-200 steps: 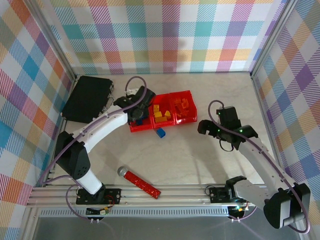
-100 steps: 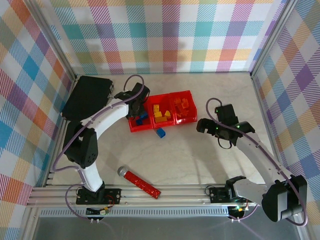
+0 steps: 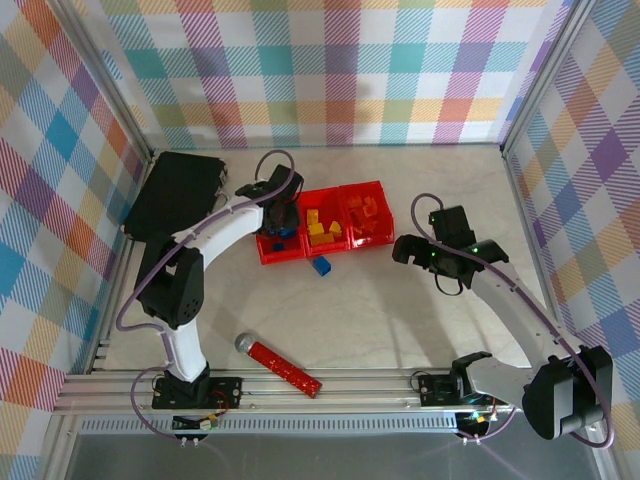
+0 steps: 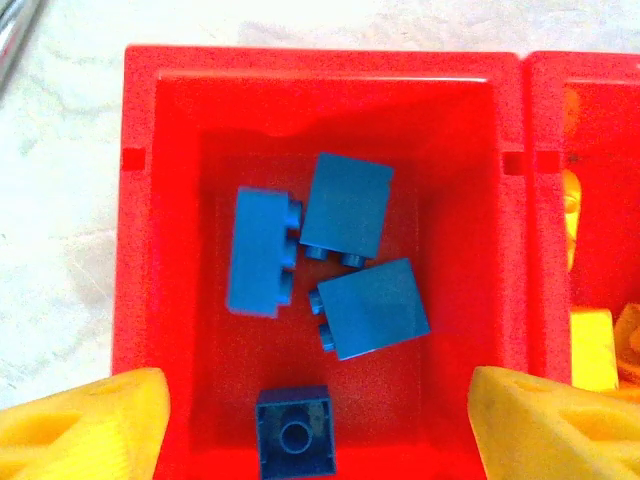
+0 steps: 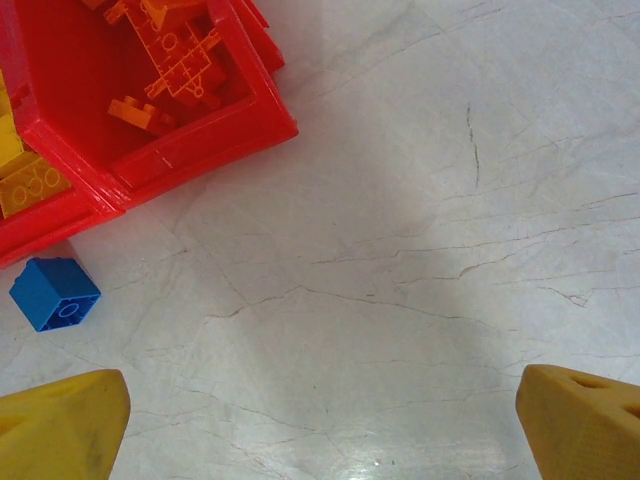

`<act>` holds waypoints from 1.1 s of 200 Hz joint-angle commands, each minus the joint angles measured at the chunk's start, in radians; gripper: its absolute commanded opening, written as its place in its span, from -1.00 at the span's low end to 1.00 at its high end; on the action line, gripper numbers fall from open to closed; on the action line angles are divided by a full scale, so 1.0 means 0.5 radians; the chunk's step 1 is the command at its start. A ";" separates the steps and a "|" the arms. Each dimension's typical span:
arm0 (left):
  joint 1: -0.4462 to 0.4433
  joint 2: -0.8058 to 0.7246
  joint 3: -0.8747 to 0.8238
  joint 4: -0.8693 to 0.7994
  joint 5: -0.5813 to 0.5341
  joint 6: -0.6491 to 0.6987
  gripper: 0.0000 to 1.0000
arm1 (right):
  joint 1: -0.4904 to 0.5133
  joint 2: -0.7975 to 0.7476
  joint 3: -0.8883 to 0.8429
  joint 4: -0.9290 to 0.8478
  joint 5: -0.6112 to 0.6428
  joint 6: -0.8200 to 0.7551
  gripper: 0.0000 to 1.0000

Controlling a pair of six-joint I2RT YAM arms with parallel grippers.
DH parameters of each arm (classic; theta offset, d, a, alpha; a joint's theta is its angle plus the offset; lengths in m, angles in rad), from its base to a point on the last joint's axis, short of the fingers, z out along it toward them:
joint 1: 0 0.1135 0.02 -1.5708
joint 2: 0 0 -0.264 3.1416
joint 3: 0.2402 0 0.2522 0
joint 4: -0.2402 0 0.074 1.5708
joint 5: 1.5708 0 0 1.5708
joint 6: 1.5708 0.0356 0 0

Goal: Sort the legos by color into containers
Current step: Place the lego in the container, then pick up the lego from the center of the table.

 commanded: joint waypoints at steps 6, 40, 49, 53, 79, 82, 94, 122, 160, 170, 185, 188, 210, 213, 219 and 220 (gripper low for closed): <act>0.013 -0.425 -0.159 0.155 -0.005 0.089 0.76 | -0.010 -0.028 0.064 -0.029 -0.004 -0.019 0.98; -0.022 -0.816 -0.399 0.154 0.052 0.046 0.99 | -0.010 -0.013 0.060 -0.011 -0.014 -0.011 0.98; -0.066 -0.901 -0.463 0.131 0.033 -0.002 0.99 | -0.010 -0.006 0.060 0.002 -0.021 -0.007 0.98; -0.091 -0.937 -0.498 0.125 0.014 -0.029 0.99 | -0.009 -0.003 0.060 0.006 -0.027 -0.003 0.98; -0.325 -1.218 -0.913 0.381 -0.057 -0.472 0.99 | -0.011 0.039 0.061 0.051 -0.073 0.027 0.98; -0.361 -1.234 -0.962 0.414 -0.079 -0.538 1.00 | -0.010 0.045 0.062 0.057 -0.078 0.029 0.98; -0.521 -1.235 -1.064 0.431 -0.221 -0.757 0.99 | -0.010 0.067 0.077 0.068 -0.107 0.038 0.98; -0.759 -0.977 -0.972 0.212 -0.498 -1.042 0.99 | -0.010 0.077 0.109 0.060 -0.133 0.023 0.98; -0.885 -0.533 -0.639 -0.074 -0.612 -1.290 0.99 | -0.010 0.029 0.090 0.044 -0.122 -0.022 0.98; -0.892 -0.425 -0.565 -0.071 -0.556 -1.302 0.99 | -0.010 0.013 0.075 0.042 -0.120 -0.023 0.98; -0.890 -0.279 -0.489 0.033 -0.421 -1.250 0.99 | -0.010 -0.017 0.038 0.055 -0.118 -0.017 0.98; -0.889 -0.251 -0.470 0.040 -0.404 -1.243 0.99 | -0.010 -0.024 0.031 0.058 -0.114 -0.015 0.98; -0.889 -0.072 -0.340 0.061 -0.311 -1.193 0.99 | -0.011 -0.066 -0.009 0.069 -0.122 -0.019 0.98; -0.888 -0.050 -0.321 0.067 -0.297 -1.183 0.99 | -0.010 -0.070 -0.014 0.068 -0.121 -0.018 0.98; -0.889 -0.002 -0.288 0.069 -0.278 -1.175 0.99 | -0.010 -0.076 -0.018 0.063 -0.115 -0.023 0.98; -0.889 0.002 -0.282 0.064 -0.276 -1.175 0.99 | -0.010 -0.078 -0.019 0.063 -0.115 -0.025 0.98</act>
